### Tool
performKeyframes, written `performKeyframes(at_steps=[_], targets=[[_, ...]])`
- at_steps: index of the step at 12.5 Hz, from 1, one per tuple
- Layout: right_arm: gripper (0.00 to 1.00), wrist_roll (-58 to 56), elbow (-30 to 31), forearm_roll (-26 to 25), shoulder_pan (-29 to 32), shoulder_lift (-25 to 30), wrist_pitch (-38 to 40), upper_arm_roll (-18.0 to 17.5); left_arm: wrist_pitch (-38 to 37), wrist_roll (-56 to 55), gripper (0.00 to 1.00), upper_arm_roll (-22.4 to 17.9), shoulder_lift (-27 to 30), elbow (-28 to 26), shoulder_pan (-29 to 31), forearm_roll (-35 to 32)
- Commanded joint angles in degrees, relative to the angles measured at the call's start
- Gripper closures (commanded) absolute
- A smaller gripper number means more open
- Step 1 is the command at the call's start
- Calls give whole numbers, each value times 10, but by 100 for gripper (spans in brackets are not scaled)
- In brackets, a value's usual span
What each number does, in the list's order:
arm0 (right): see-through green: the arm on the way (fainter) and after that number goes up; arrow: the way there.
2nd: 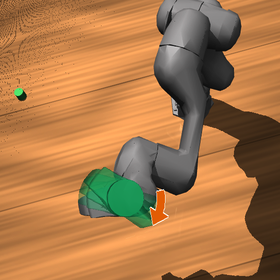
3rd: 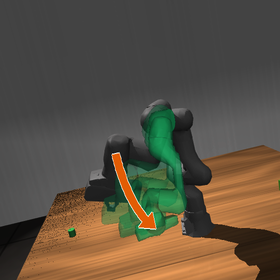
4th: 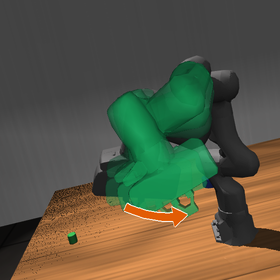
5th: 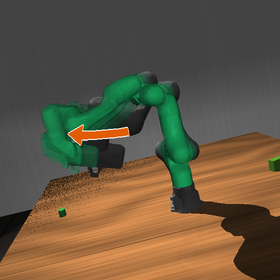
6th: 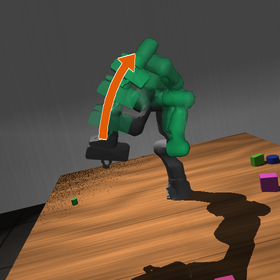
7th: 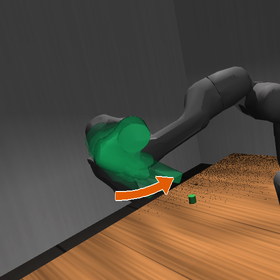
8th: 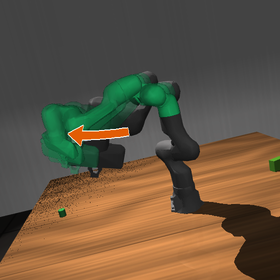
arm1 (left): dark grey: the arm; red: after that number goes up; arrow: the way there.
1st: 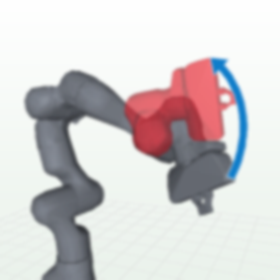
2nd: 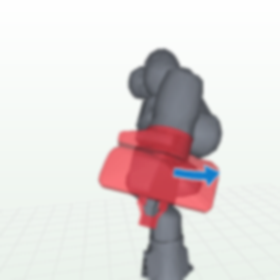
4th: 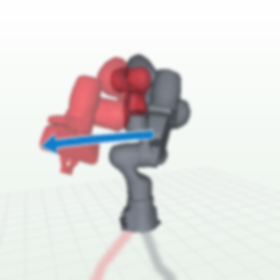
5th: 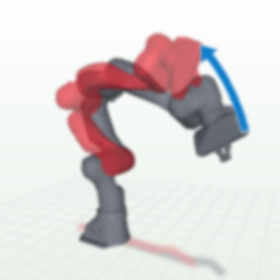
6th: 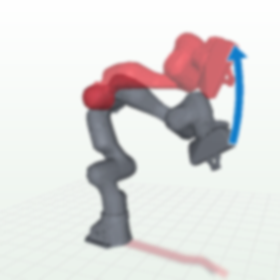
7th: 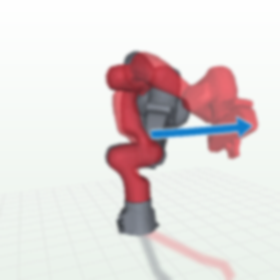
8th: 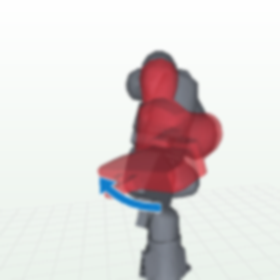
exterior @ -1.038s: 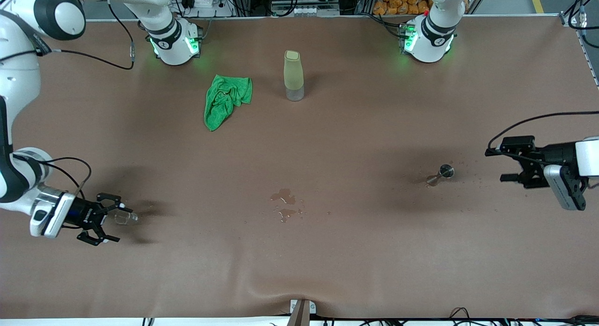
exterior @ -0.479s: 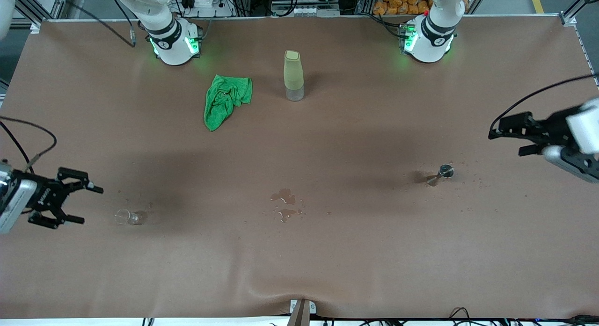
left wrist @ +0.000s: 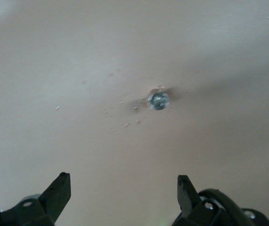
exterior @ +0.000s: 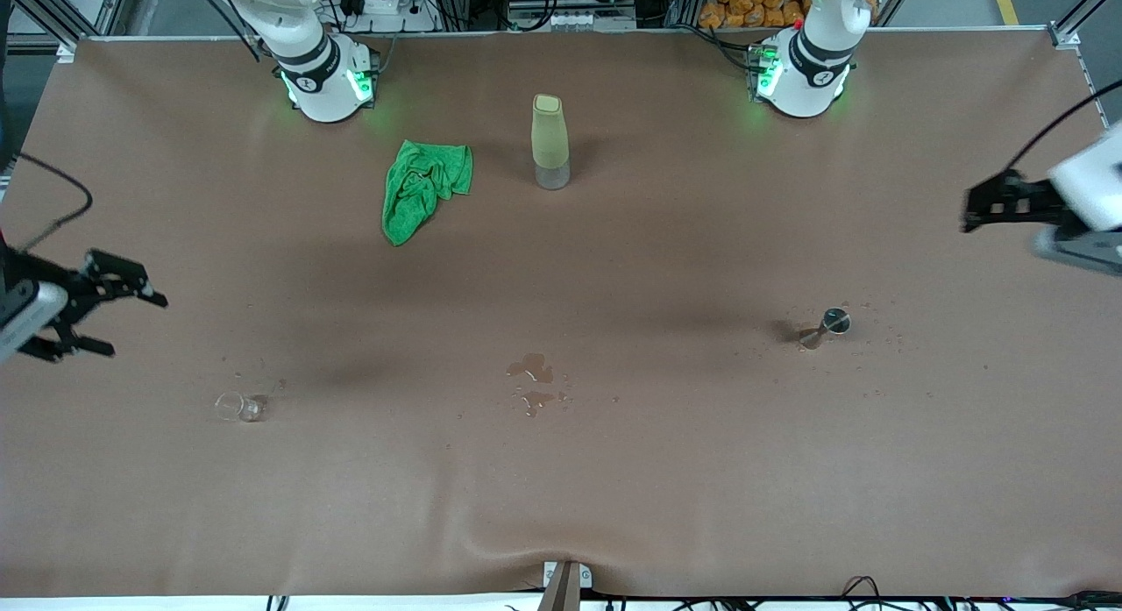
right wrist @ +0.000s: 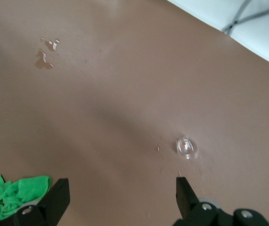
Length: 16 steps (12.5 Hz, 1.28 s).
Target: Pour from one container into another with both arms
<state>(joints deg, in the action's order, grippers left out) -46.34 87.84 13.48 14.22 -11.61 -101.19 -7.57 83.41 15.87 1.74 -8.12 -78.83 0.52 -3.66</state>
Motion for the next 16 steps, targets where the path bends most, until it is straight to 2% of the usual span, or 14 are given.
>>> performKeyframes(at_steps=[1, 3, 5, 6, 7, 9, 10, 13, 16], targets=[[0, 57, 37, -27, -84, 63, 34, 79, -1, -73, 0, -18, 49, -40, -21, -6], [0, 70, 36, -54, -104, 84, 43, 110, 0, -137, 0, -1, 74, -71, -18, -6], [0, 96, 35, -70, -141, 105, 58, 158, 2, -153, 0, 3, 73, -71, -10, -5], [0, 122, 35, -72, -145, 112, 70, 161, 5, -160, 0, 5, 73, -70, -3, -5], [0, 162, 36, -87, -144, 122, 77, 157, 7, -174, 0, 14, 73, -70, 1, -4], [0, 269, 35, -117, -140, 134, 98, 129, 8, -203, 0, 40, 77, -77, 18, -4], [0, 302, 33, -120, -136, 135, 107, 123, 13, -210, 0, 41, 80, -84, 19, -5], [0, 390, 36, -120, -115, 142, 122, 109, 67, -231, 0, 60, 121, -149, 28, -4], [0, 471, 31, -117, -120, 142, 158, 109, 68, -217, 0, 61, 121, -149, 31, 7]])
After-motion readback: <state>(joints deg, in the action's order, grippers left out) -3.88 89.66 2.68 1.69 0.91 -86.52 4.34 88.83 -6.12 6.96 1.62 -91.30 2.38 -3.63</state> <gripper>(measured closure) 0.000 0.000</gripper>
